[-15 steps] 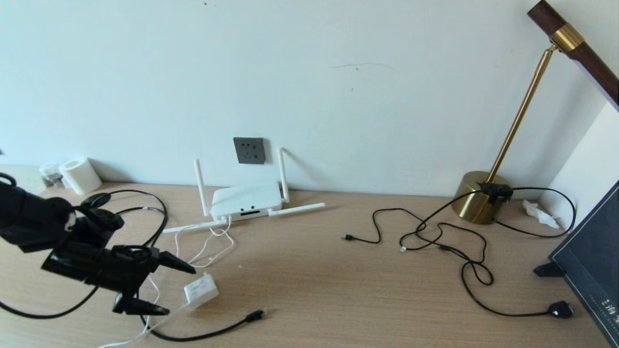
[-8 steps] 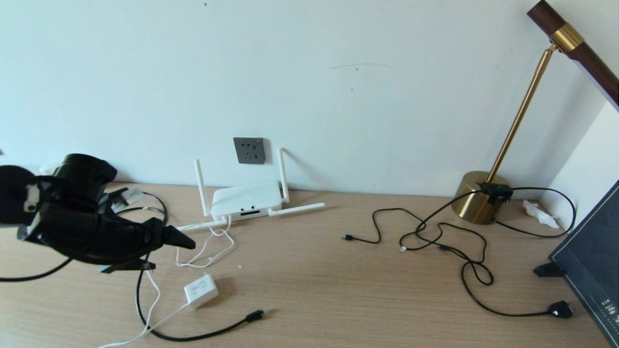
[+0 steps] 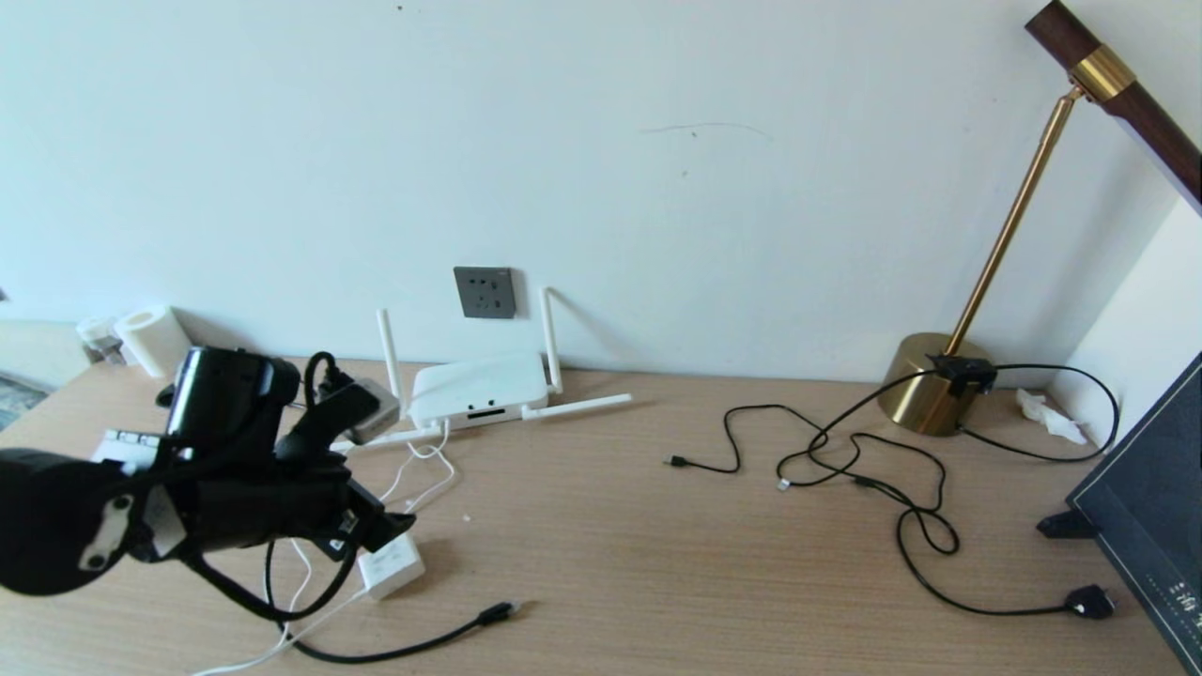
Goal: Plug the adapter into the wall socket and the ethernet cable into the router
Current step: Plug plug into socket
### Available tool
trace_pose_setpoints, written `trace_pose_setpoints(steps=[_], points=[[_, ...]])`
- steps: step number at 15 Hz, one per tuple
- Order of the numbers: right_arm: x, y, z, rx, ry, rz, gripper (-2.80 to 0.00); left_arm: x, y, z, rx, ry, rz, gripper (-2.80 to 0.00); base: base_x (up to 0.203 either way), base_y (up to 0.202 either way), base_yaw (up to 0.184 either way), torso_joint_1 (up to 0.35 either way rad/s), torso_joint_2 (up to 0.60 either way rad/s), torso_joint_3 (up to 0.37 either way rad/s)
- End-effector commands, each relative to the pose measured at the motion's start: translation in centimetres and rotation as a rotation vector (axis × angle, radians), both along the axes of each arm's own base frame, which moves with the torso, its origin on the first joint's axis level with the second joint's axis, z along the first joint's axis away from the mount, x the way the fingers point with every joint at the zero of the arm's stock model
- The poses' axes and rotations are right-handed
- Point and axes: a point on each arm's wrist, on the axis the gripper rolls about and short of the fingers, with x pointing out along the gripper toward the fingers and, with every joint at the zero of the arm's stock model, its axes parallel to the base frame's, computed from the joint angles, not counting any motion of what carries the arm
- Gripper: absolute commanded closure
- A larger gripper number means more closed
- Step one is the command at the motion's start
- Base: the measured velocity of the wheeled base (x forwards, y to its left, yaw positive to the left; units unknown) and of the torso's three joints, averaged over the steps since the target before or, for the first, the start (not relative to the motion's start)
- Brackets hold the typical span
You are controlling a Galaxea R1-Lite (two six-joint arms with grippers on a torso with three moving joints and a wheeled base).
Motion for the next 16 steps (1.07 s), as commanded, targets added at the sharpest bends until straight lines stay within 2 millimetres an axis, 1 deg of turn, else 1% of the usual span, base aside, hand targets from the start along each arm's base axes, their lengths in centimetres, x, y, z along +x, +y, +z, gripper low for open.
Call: trace_pose_setpoints(steps=[1, 3, 4, 6, 7, 9, 13, 16], points=[[0.0, 0.0, 0.0, 0.001, 0.000, 0.000, 0.00, -1.0, -1.9, -1.1, 0.211, -0.032, 0.031, -2.80, 0.000, 0.000, 0.000, 0.000, 0.00, 0.000], [0.0, 0.0, 0.0, 0.000, 0.000, 0.000, 0.00, -3.3, -2.7, -3.3, 0.314, -0.020, 0.050, -2.80, 0.000, 0.000, 0.000, 0.000, 0.00, 0.000], [0.0, 0.0, 0.0, 0.000, 0.000, 0.000, 0.00, -4.4, -3.1, -3.8, 0.358, -0.031, 0.060, -2.80, 0.000, 0.000, 0.000, 0.000, 0.00, 0.000], [0.0, 0.0, 0.0, 0.000, 0.000, 0.000, 0.00, -5.2, -3.5, -3.6, 0.403, -0.073, 0.091, -2.80, 0.000, 0.000, 0.000, 0.000, 0.00, 0.000], [0.0, 0.0, 0.0, -0.001, 0.000, 0.000, 0.00, -5.5, -3.6, -3.7, 0.418, -0.069, 0.074, -2.80, 0.000, 0.000, 0.000, 0.000, 0.00, 0.000], [0.0, 0.0, 0.0, 0.000, 0.000, 0.000, 0.00, -6.4, -3.7, -3.3, 0.508, -0.073, -0.011, -2.80, 0.000, 0.000, 0.000, 0.000, 0.00, 0.000], [0.0, 0.0, 0.0, -0.001, 0.000, 0.000, 0.00, -7.4, -3.4, -1.6, 0.821, -0.098, -0.308, -2.80, 0.000, 0.000, 0.000, 0.000, 0.00, 0.000], [0.0, 0.0, 0.0, 0.000, 0.000, 0.000, 0.00, -7.7, -3.3, -1.7, 0.951, -0.085, -0.507, -2.80, 0.000, 0.000, 0.000, 0.000, 0.00, 0.000]])
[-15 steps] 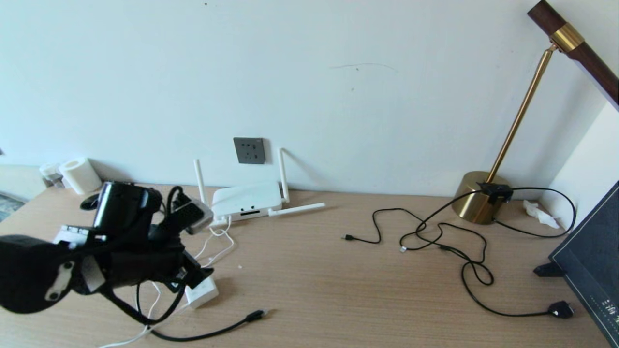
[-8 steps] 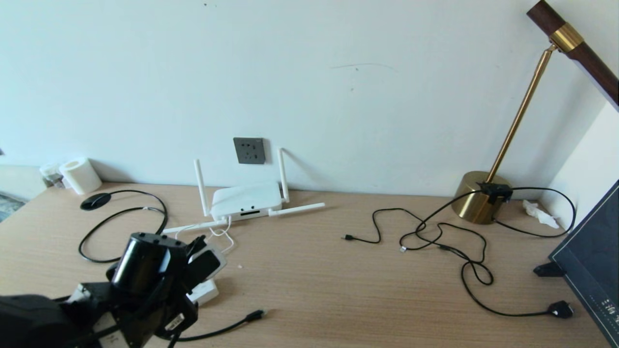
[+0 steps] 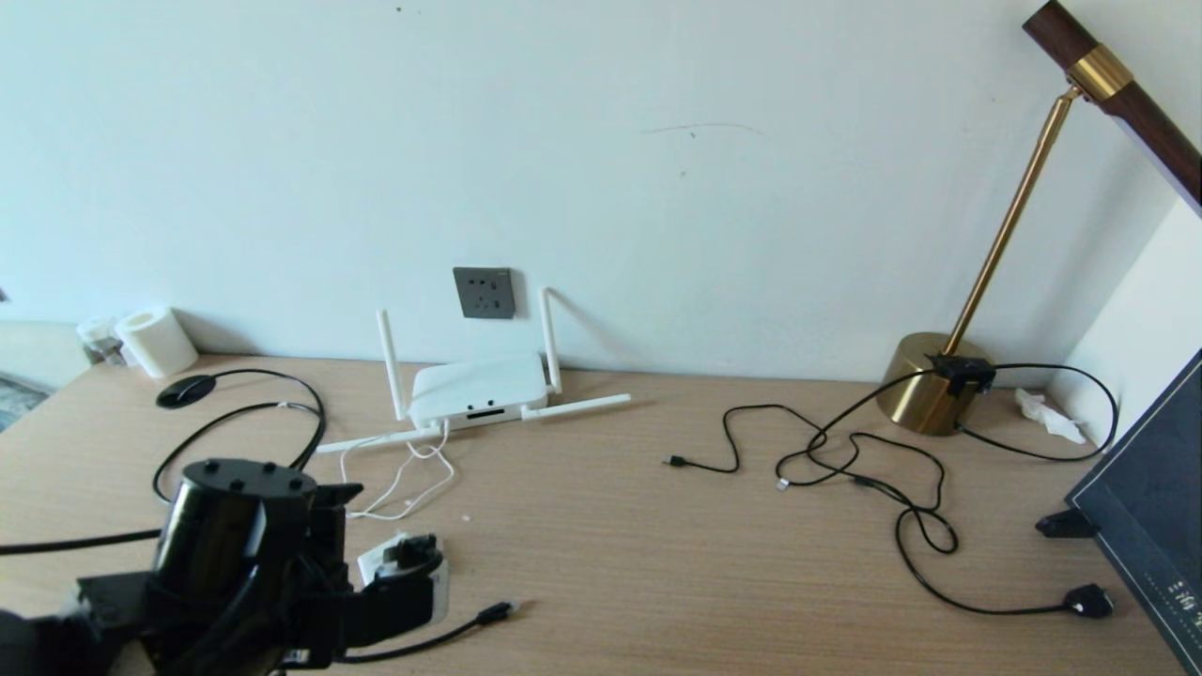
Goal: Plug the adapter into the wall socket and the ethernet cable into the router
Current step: Plug plug into socket
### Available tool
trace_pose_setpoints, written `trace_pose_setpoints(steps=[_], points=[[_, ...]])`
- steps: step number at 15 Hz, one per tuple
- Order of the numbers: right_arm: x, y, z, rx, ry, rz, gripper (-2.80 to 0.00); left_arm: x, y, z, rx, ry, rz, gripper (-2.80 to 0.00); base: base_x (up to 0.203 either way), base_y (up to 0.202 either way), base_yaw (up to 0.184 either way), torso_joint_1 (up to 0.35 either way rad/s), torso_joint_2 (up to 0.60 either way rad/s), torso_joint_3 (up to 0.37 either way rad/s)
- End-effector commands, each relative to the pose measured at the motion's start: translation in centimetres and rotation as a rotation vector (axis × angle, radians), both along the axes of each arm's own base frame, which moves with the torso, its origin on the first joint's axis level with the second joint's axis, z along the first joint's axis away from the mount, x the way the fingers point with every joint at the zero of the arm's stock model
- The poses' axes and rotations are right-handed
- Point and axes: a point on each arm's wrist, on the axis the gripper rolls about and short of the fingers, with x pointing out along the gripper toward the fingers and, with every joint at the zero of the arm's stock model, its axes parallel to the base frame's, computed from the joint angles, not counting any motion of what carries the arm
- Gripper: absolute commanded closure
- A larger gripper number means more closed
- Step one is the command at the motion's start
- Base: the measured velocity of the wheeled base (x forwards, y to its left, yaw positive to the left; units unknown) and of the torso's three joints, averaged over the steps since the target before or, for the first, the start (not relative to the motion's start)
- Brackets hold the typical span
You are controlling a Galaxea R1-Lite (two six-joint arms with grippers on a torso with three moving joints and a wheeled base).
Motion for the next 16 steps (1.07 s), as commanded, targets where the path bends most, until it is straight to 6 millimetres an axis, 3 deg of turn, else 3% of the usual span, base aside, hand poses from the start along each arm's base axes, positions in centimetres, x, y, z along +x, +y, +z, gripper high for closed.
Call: trace_pose_setpoints(steps=[1, 4, 10, 13, 16], points=[[0.0, 0.0, 0.0, 0.001, 0.000, 0.000, 0.00, -0.2, 0.1, 0.1, 0.147, 0.028, -0.125, -2.80, 0.000, 0.000, 0.000, 0.000, 0.00, 0.000], [0.0, 0.0, 0.0, 0.001, 0.000, 0.000, 0.00, 0.2, 0.2, -0.6, 0.360, 0.096, -0.257, -2.80, 0.000, 0.000, 0.000, 0.000, 0.00, 0.000], [0.0, 0.0, 0.0, 0.001, 0.000, 0.000, 0.00, 1.5, -0.4, -2.5, 0.552, 0.196, -0.405, -2.80, 0.000, 0.000, 0.000, 0.000, 0.00, 0.000], [0.0, 0.0, 0.0, 0.000, 0.000, 0.000, 0.00, 2.7, -1.4, -4.8, 0.561, 0.211, -0.448, -2.80, 0.000, 0.000, 0.000, 0.000, 0.00, 0.000], [0.0, 0.0, 0.0, 0.001, 0.000, 0.000, 0.00, 2.8, -2.5, -5.7, 0.535, 0.202, -0.537, -2.80, 0.000, 0.000, 0.000, 0.000, 0.00, 0.000]])
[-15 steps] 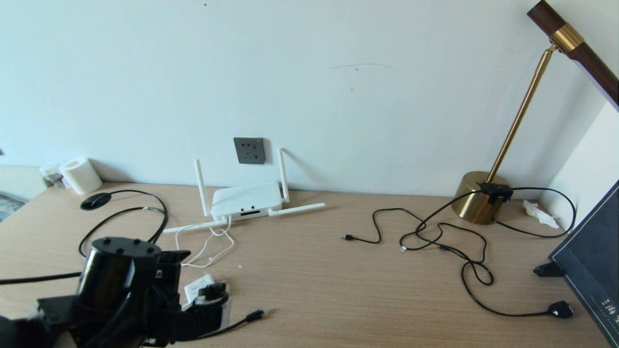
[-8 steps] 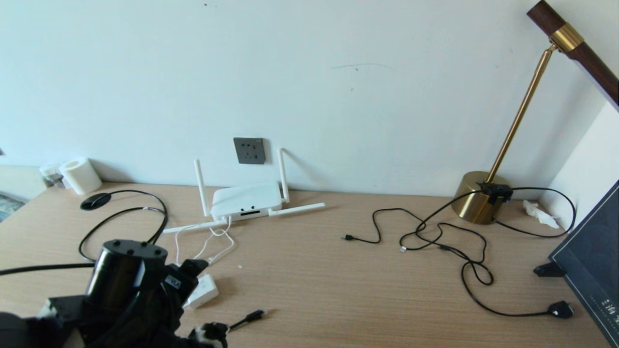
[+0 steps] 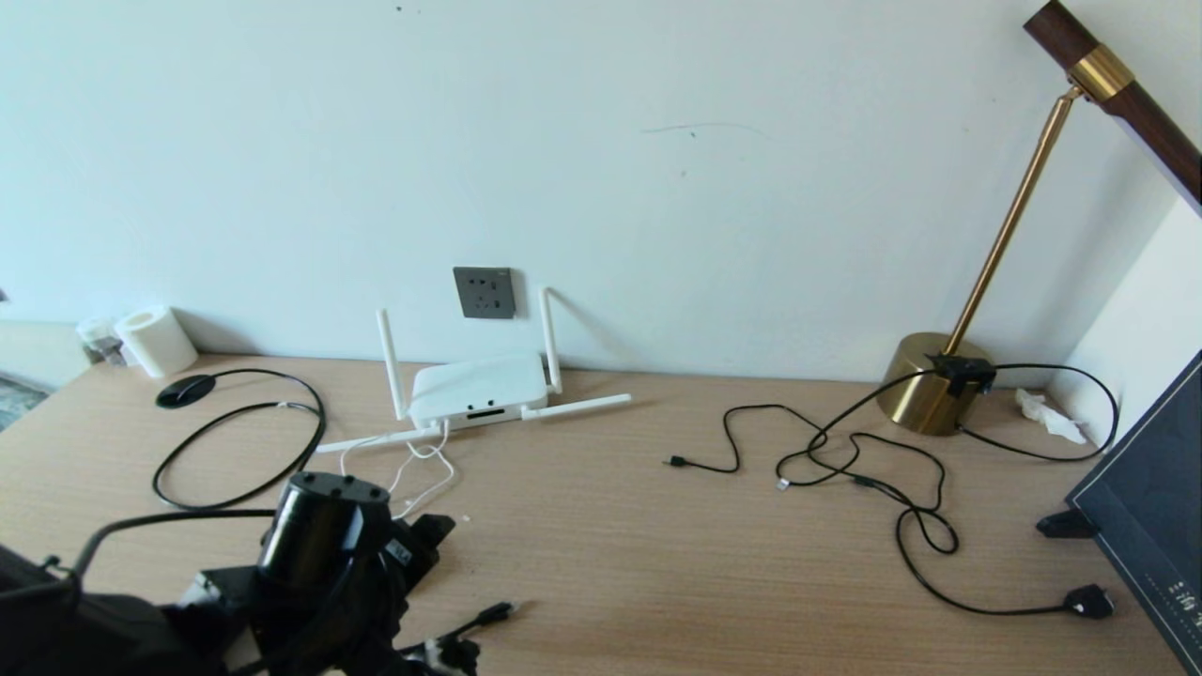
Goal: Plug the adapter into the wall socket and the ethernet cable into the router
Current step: Plug plug into socket
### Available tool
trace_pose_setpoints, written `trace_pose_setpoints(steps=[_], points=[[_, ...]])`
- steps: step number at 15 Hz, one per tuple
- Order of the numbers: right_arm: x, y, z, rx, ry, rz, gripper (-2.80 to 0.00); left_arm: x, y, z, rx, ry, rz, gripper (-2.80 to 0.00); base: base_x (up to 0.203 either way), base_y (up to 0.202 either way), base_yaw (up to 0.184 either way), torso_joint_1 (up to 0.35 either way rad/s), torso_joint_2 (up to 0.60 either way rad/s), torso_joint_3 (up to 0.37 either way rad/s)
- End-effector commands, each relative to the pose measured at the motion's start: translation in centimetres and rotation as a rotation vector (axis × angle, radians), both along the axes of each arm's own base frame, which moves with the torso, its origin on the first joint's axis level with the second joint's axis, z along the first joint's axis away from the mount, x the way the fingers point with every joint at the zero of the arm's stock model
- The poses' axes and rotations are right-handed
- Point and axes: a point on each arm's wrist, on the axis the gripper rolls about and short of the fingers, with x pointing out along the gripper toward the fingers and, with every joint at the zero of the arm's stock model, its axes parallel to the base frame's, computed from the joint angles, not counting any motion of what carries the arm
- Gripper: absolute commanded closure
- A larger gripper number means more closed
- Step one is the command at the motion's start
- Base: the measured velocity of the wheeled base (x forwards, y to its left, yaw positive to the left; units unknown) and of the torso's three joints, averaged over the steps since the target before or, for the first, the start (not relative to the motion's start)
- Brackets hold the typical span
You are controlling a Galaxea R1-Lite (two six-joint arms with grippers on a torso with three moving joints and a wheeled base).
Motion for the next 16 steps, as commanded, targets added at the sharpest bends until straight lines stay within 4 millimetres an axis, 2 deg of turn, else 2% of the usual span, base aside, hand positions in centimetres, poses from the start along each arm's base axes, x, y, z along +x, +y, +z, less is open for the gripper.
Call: trace_pose_setpoints(steps=[1, 4, 5, 8, 11, 14, 16], points=[[0.0, 0.0, 0.0, -0.001, 0.000, 0.000, 0.00, 0.2, -0.7, -1.5, 0.020, 0.082, -0.057, -2.80, 0.000, 0.000, 0.000, 0.000, 0.00, 0.000], [0.0, 0.0, 0.0, -0.001, 0.000, 0.000, 0.00, 1.7, -1.0, -2.4, -0.053, 0.222, -0.152, -2.80, 0.000, 0.000, 0.000, 0.000, 0.00, 0.000], [0.0, 0.0, 0.0, 0.001, 0.000, 0.000, 0.00, 1.8, -0.8, -2.0, -0.043, 0.225, -0.166, -2.80, 0.000, 0.000, 0.000, 0.000, 0.00, 0.000], [0.0, 0.0, 0.0, -0.001, 0.000, 0.000, 0.00, 1.7, 0.5, 0.2, 0.019, 0.253, -0.191, -2.80, 0.000, 0.000, 0.000, 0.000, 0.00, 0.000], [0.0, 0.0, 0.0, 0.001, 0.000, 0.000, 0.00, 1.7, 2.1, 3.6, 0.141, 0.254, -0.251, -2.80, 0.000, 0.000, 0.000, 0.000, 0.00, 0.000], [0.0, 0.0, 0.0, 0.000, 0.000, 0.000, 0.00, 3.2, 2.6, 4.9, 0.189, 0.233, -0.257, -2.80, 0.000, 0.000, 0.000, 0.000, 0.00, 0.000], [0.0, 0.0, 0.0, -0.001, 0.000, 0.000, 0.00, 4.5, 3.4, 4.8, 0.218, 0.242, -0.235, -2.80, 0.000, 0.000, 0.000, 0.000, 0.00, 0.000]])
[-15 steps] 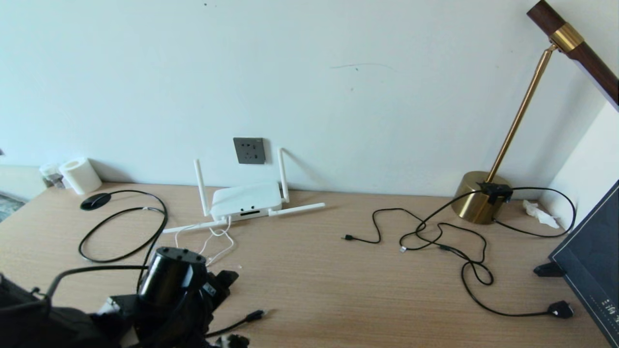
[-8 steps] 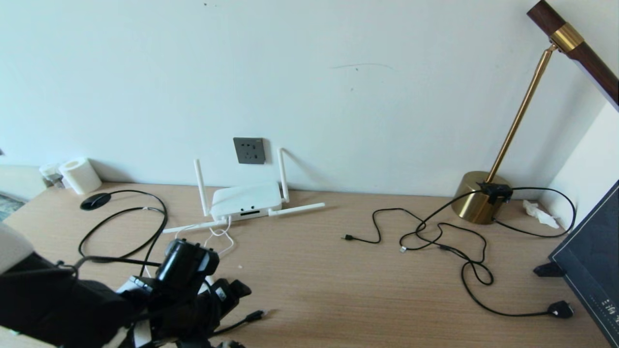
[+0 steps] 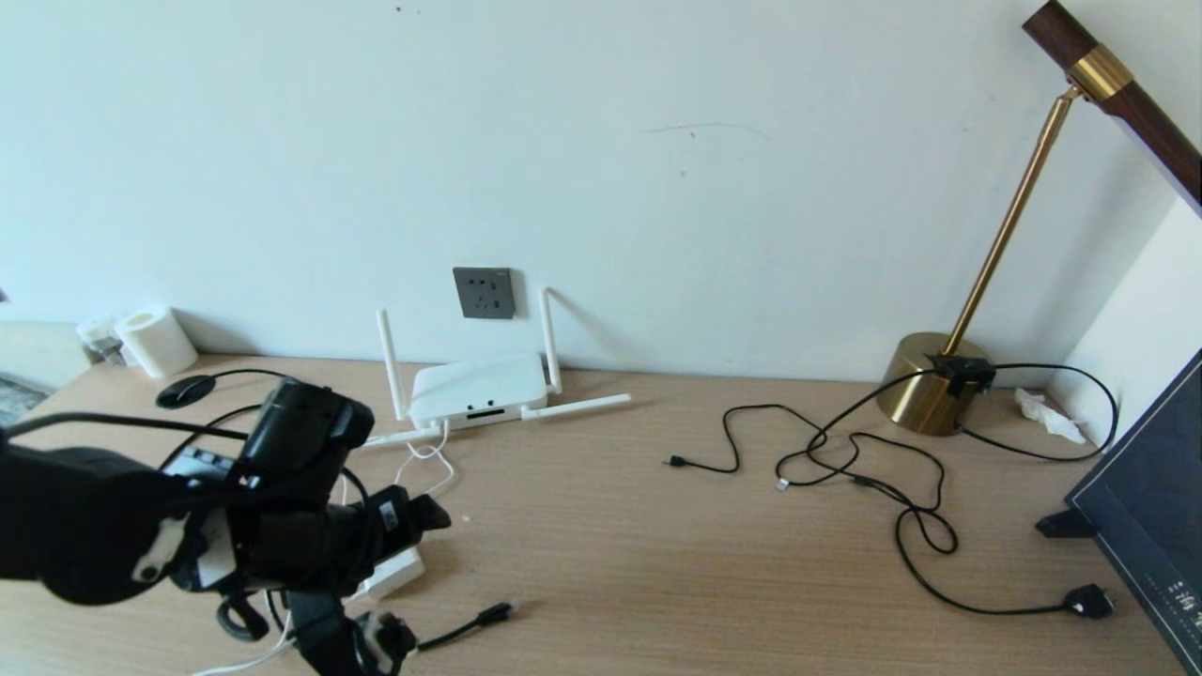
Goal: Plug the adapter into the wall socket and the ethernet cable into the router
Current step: Plug plug into socket
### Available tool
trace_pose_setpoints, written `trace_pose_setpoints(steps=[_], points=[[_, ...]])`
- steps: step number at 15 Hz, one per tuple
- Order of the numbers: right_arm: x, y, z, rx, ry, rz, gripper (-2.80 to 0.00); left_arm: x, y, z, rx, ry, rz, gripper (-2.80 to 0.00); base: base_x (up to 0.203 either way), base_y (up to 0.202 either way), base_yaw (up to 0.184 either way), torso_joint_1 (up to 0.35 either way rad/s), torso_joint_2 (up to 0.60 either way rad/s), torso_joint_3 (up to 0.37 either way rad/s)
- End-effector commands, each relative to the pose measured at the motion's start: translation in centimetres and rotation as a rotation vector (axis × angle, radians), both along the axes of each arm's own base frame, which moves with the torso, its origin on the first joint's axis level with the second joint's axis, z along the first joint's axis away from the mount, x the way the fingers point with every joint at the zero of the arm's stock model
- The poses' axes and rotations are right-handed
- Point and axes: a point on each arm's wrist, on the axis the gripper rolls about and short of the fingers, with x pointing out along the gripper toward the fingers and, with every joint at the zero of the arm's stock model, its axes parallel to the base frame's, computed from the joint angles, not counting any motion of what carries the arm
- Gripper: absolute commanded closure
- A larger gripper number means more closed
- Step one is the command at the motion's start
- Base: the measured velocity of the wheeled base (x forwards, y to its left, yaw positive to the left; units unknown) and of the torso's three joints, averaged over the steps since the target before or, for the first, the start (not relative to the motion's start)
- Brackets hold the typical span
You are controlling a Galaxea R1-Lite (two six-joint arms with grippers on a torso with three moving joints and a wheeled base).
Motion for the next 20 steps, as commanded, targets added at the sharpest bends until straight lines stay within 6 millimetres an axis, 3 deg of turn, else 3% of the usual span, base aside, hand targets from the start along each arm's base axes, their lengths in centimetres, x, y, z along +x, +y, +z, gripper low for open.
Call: trace_pose_setpoints(steps=[1, 6, 11, 16, 20], points=[[0.0, 0.0, 0.0, -0.001, 0.000, 0.001, 0.00, 1.4, 0.9, -0.3, 0.041, 0.026, 0.010, -2.80, 0.000, 0.000, 0.000, 0.000, 0.00, 0.000], [0.0, 0.0, 0.0, -0.001, 0.000, 0.001, 0.00, 3.0, 1.1, -3.9, 0.032, 0.247, -0.053, -2.80, 0.000, 0.000, 0.000, 0.000, 0.00, 0.000], [0.0, 0.0, 0.0, 0.000, 0.000, 0.001, 0.00, 4.5, 0.9, -5.6, -0.061, 0.319, -0.102, -2.80, 0.000, 0.000, 0.000, 0.000, 0.00, 0.000], [0.0, 0.0, 0.0, 0.000, 0.000, 0.001, 0.00, 4.7, 2.5, -5.2, -0.067, 0.303, -0.080, -2.80, 0.000, 0.000, 0.000, 0.000, 0.00, 0.000], [0.0, 0.0, 0.0, -0.001, 0.000, 0.001, 0.00, 5.2, 2.6, -4.9, -0.063, 0.287, -0.084, -2.80, 0.000, 0.000, 0.000, 0.000, 0.00, 0.000]])
